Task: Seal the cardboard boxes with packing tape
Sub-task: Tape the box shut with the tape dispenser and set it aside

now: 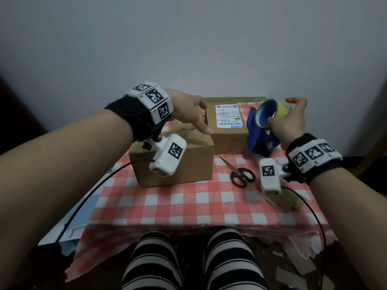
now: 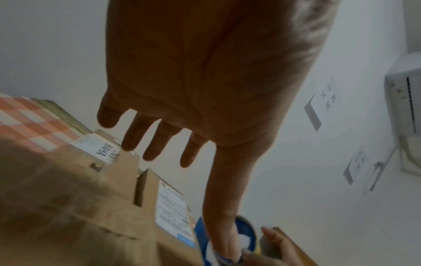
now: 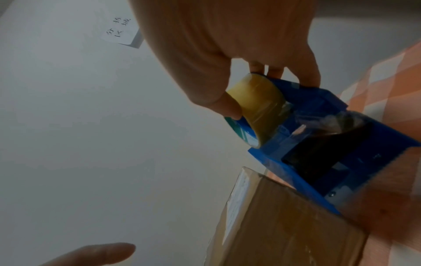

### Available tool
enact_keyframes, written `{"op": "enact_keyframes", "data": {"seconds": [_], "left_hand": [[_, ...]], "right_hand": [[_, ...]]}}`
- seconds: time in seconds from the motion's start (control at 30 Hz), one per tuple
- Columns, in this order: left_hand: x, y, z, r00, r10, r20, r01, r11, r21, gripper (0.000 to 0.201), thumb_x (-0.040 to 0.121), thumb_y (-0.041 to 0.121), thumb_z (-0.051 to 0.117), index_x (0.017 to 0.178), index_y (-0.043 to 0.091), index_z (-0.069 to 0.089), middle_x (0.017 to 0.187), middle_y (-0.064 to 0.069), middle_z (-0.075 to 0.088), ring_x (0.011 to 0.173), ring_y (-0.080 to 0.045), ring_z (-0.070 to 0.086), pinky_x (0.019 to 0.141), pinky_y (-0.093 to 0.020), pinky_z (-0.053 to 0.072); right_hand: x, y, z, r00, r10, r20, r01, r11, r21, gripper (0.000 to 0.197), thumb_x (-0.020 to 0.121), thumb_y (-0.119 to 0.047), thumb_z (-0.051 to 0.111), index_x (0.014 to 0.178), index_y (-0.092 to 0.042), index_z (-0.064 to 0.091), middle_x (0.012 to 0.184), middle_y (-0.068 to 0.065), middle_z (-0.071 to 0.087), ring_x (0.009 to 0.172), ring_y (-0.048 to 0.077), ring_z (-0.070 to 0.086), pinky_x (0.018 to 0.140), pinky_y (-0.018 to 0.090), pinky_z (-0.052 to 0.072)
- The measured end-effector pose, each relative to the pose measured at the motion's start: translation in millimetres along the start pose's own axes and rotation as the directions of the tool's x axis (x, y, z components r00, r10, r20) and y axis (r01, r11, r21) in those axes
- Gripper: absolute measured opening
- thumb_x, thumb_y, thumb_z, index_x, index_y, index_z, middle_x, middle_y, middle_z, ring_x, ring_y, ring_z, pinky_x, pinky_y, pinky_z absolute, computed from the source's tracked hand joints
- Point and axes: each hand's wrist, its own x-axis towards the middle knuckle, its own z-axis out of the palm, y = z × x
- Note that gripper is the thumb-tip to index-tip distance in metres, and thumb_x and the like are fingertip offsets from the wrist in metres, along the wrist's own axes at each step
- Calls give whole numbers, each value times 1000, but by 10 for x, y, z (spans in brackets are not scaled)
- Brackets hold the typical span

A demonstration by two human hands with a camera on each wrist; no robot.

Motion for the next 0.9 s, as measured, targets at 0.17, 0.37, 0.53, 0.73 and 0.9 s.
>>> {"op": "enact_keyframes", "data": {"seconds": [0.17,0.37,0.53,0.73,0.9], "left_hand": [[-8,-112,128,997,-49,-52,57,984,169,117,58,43,87,151,31,16,152,-5,35,136,-29,37,111,-47,33],[4,-197,289,995,-96,-24,98,979,176,114,61,35,88,149,33,17,145,-4,44,129,-30,44,105,-49,41],[35,-221,385,997,-61,-54,69,985,159,105,60,26,90,145,33,29,139,-2,47,122,-27,48,102,-44,41],[61,-150,373,998,35,-52,-25,984,174,91,60,33,89,138,36,42,128,5,51,112,-20,49,90,-30,40],[44,-70,411,999,29,-18,-26,987,158,91,60,39,88,138,39,42,136,3,47,121,-24,48,101,-39,43]], "right_hand": [[-67,-72,-8,998,-67,-9,67,997,-25,60,68,-6,59,108,-40,31,120,9,51,107,38,55,89,52,52],[-127,-150,-27,994,-107,-21,106,994,-36,62,71,-1,59,121,-29,37,121,7,50,111,36,51,92,50,50],[-212,-217,-29,992,-126,8,126,992,-18,63,71,2,55,121,-31,37,118,5,47,115,36,48,85,50,53],[-266,-316,-81,986,-163,24,163,986,22,62,70,5,52,114,-36,34,116,3,45,114,36,46,85,51,53],[-313,-444,-148,977,-212,36,209,975,73,64,68,3,53,109,-41,31,115,2,46,114,34,48,86,51,53]]}}
